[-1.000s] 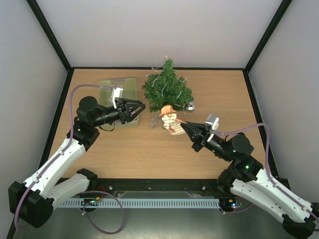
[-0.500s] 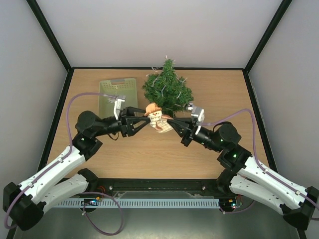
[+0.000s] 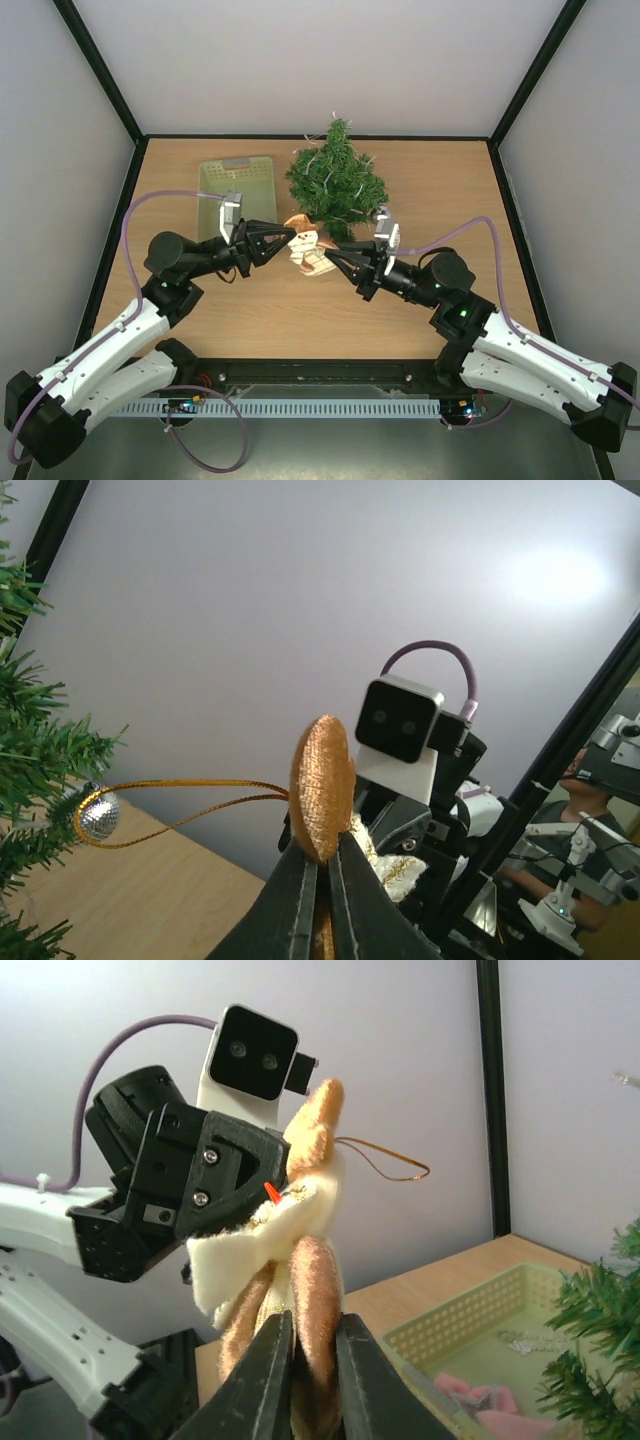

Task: Decorate the small christmas tree
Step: Hang the decoration item on the Christmas tree.

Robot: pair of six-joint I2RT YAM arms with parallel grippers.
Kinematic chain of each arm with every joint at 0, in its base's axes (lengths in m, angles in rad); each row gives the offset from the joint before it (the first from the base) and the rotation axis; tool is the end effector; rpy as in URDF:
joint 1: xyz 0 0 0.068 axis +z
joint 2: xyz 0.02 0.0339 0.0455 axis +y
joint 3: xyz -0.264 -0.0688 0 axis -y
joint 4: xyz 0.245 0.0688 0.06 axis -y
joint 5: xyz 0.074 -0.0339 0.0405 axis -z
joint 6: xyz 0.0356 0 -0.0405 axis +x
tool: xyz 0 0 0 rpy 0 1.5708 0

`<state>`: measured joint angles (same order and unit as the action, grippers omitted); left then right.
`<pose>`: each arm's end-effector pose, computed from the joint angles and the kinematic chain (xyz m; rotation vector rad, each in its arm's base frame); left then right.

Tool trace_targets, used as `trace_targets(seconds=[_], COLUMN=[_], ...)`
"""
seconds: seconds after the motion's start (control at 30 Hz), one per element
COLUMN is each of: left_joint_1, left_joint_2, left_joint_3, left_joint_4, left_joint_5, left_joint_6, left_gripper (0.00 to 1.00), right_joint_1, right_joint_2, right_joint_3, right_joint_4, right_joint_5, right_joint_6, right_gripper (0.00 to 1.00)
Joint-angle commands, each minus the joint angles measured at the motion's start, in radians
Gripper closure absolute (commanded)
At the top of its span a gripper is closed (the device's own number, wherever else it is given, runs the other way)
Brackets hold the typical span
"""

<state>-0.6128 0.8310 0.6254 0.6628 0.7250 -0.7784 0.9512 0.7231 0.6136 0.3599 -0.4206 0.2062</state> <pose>0.1373 -0.1254 0.3616 0.6297 1.2570 -1.5856 0.0900 0.1512 0.3474 -0.8704 1.1671 1.2398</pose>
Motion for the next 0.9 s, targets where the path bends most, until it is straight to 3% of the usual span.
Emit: trace_targets(seconds=[0.0, 0.13, 0.27, 0.43, 0.63, 0.87], left_joint_1=[-0.004, -0.004, -0.004, -0.005, -0.012, -0.031], left_joint_2=[-0.011, -0.022, -0.014, 0.010, 0.059, 0.098], left_joint_3=[-0.026, -0.009, 0.038, 0.099, 0.130, 0.144], left_joint_4=[0.065, -0.077, -0.200, -0.414, -0.613, -0.581], left_joint_5=[0.026, 0.058, 0.120, 0.254, 0.323, 0.282], left_joint_6=[0.060, 0.232, 0.370, 0.646, 0.968, 0.971], left_gripper=[0.98, 0.98, 0.98, 0.97, 0.97, 0.98], right_joint_1=[0.010, 0.010, 0.010, 0.009, 0.010, 0.010], right_joint_2=[-0.011, -0.071, -0.138, -0.131, 0.002, 0.045], right_joint_3=[-0.015, -0.016, -0.022, 0.025, 0.110, 0.089], right_joint_4=[-0.023, -0.110, -0.141, -0.184, -0.244, -0.270], right_joint_5=[-0.012, -0.006, 0.019, -0.009, -0.104, -0.125], right_joint_6=[0.015, 0.015, 0.030, 0.038, 0.144, 0.132], right_gripper=[0.78, 0.45, 0.27, 0.27, 0.31, 0.36])
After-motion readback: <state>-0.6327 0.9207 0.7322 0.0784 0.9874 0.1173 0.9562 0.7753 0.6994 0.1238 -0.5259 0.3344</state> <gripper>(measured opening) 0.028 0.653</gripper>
